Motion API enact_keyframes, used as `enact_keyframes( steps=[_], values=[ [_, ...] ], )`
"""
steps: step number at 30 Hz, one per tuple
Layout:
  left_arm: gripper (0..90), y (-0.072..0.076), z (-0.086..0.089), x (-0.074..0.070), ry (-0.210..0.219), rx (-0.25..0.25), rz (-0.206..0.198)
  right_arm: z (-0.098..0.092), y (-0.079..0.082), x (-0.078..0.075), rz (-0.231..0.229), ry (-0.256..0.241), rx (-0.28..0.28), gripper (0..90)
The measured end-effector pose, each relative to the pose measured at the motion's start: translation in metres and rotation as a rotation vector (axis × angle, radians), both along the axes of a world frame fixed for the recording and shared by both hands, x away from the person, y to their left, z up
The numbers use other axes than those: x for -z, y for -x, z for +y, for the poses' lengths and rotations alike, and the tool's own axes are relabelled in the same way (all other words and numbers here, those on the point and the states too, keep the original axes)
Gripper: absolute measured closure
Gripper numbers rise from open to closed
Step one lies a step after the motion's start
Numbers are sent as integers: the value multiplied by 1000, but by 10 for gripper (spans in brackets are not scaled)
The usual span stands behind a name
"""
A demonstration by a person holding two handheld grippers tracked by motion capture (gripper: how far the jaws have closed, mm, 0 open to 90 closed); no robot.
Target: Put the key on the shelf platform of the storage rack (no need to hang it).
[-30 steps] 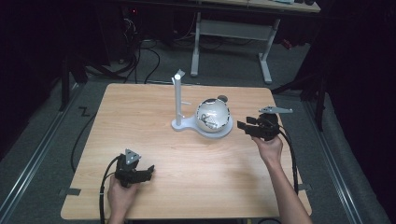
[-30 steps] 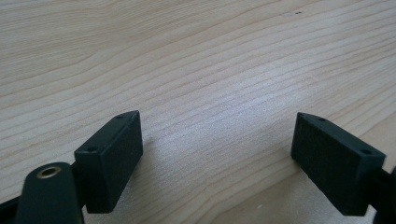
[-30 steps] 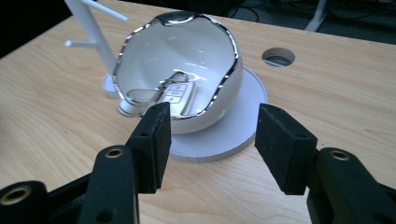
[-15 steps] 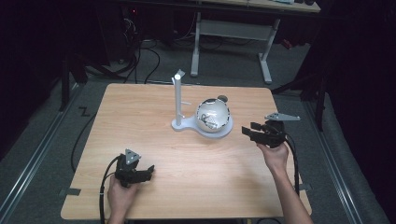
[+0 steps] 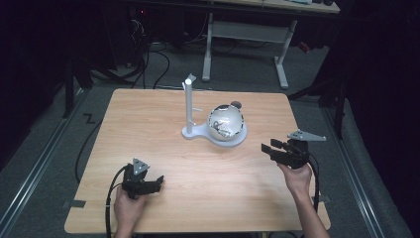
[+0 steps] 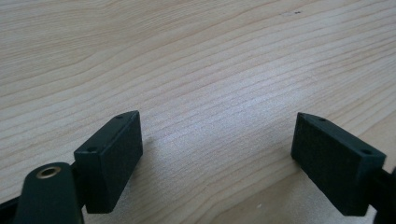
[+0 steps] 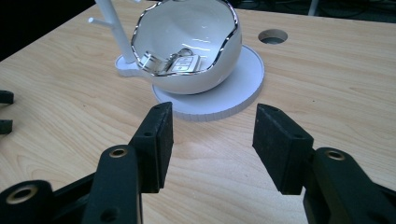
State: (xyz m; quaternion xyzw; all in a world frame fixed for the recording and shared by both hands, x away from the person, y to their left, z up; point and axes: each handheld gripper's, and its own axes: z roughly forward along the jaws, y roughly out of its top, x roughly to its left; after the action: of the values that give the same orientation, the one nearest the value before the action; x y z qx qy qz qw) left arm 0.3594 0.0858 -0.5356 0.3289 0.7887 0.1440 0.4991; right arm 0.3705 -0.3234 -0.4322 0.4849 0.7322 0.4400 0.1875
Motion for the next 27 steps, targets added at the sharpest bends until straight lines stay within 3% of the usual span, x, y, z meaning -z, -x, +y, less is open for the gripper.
enact_keyframes(
  steps=[5,9,19,27],
  values=[
    [168,0,0,0,2,-1,1,0,10,1,-6,-15,0,484],
    [168,0,0,0,1,1,0,8,15,8,9,20,-18,483],
    [168,0,0,0,1,0,0,21,25,22,6,13,-42,484],
    [168,0,0,0,1,-1,0,34,31,37,31,16,-69,484]
  ],
)
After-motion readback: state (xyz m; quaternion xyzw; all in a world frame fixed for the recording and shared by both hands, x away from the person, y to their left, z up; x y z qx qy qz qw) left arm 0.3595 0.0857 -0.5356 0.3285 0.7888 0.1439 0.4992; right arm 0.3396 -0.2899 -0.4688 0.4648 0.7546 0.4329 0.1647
